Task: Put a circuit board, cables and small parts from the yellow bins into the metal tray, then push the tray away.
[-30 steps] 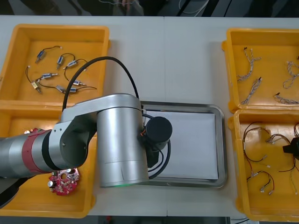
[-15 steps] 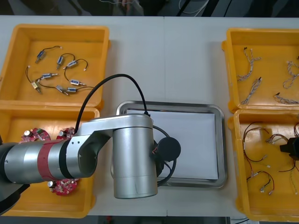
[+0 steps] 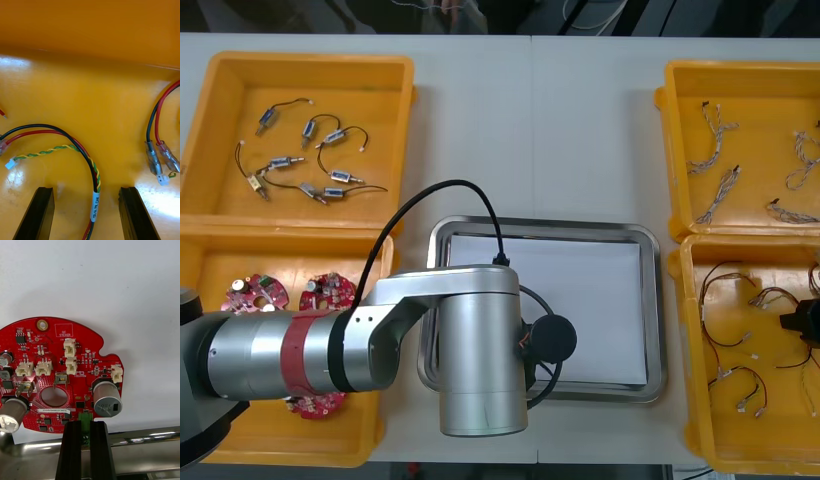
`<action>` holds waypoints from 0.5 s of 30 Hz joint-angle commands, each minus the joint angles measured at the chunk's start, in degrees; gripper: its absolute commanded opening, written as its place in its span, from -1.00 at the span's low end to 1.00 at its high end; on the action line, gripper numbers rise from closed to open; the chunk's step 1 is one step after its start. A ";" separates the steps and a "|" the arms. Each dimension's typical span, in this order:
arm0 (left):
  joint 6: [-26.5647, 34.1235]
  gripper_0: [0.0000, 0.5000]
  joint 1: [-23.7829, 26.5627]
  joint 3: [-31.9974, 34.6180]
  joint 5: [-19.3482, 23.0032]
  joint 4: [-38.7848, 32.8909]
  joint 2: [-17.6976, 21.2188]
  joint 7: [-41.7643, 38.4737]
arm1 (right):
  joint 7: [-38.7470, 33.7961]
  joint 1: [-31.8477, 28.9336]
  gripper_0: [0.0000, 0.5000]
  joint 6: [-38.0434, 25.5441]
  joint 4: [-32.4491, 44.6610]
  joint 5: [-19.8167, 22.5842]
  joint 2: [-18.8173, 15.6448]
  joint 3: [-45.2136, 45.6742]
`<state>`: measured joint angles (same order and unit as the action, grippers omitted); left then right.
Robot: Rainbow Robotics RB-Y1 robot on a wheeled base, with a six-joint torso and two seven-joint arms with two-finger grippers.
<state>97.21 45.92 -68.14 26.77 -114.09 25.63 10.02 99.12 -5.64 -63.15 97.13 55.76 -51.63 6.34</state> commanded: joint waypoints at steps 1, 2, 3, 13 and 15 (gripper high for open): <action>-0.80 -1.00 0.31 -2.09 -1.45 -0.52 -1.64 -1.94 | 2.22 -2.45 1.00 1.63 0.87 -0.65 -2.16 -0.98; -0.89 -1.00 0.22 -2.09 -1.28 -0.52 -1.55 -1.94 | 2.31 -2.45 1.00 1.80 0.87 -0.74 -2.16 -1.24; -0.89 -1.00 0.22 -2.09 -1.19 -0.52 -1.64 -2.02 | 2.40 -2.45 1.00 2.15 0.87 -1.00 -2.16 -1.59; -1.24 1.00 0.13 -2.09 -1.72 -0.61 -1.64 -3.52 | 2.57 -2.45 1.00 3.73 0.87 -2.32 -2.16 -3.35; -1.33 1.00 0.13 -2.18 -1.81 -0.61 -1.64 -3.87 | 2.49 -2.45 1.00 3.73 0.87 -2.32 -2.16 -3.35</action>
<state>96.62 45.92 -69.53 25.83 -114.07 25.63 9.97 100.15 -6.42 -59.94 97.59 53.97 -52.28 4.86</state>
